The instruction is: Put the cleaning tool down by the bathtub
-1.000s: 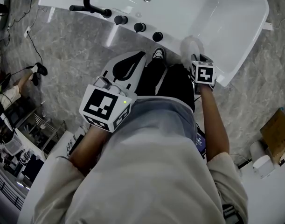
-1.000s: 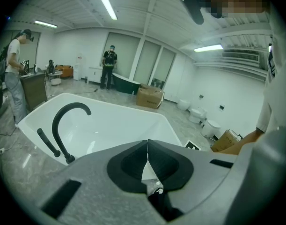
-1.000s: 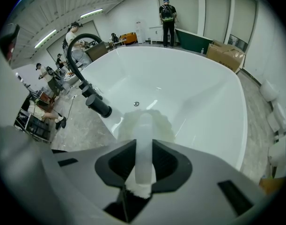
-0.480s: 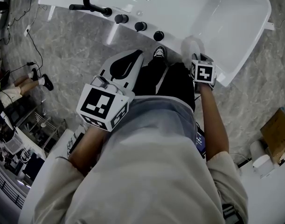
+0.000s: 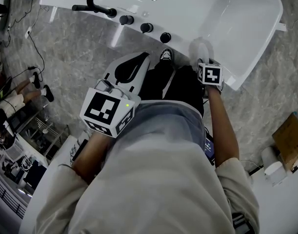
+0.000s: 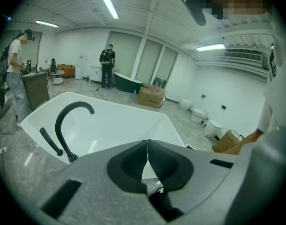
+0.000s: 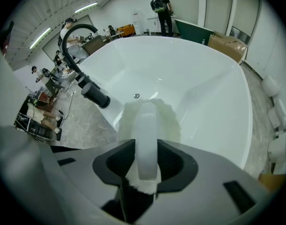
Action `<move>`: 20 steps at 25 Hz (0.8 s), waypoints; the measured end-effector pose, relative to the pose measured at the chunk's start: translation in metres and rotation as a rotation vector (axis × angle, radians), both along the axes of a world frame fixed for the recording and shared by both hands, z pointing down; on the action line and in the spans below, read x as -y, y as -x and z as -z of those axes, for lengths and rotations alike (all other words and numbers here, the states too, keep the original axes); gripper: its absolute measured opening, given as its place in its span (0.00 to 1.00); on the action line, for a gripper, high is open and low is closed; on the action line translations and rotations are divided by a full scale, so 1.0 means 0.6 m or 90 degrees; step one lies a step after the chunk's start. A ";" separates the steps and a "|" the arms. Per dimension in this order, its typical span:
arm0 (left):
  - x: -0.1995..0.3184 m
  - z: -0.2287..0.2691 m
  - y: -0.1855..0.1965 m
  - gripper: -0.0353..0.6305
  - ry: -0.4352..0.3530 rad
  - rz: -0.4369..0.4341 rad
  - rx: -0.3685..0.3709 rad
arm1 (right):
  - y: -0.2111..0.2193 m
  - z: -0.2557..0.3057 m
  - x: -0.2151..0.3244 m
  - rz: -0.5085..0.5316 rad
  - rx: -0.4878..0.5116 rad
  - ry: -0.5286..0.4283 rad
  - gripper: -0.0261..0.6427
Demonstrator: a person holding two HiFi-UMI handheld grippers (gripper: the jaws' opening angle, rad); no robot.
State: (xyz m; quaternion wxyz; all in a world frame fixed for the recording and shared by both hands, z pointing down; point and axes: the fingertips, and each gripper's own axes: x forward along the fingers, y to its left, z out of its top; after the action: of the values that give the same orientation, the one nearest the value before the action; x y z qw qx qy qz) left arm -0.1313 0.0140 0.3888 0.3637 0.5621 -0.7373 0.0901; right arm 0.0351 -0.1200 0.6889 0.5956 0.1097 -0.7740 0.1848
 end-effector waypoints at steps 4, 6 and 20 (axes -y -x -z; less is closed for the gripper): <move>-0.005 0.004 0.003 0.07 -0.001 0.008 0.002 | -0.004 0.003 -0.001 -0.001 0.001 -0.006 0.22; -0.007 0.003 0.000 0.07 -0.004 0.009 -0.003 | -0.006 0.004 -0.003 -0.001 0.000 -0.007 0.22; -0.010 0.012 -0.030 0.07 -0.027 0.000 -0.015 | -0.029 0.026 -0.003 -0.015 0.013 -0.024 0.23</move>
State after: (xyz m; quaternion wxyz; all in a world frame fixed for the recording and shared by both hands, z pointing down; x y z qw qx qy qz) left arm -0.1133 0.0198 0.3816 0.3602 0.5708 -0.7347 0.0675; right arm 0.0526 -0.1180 0.6731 0.5833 0.1280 -0.7820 0.1784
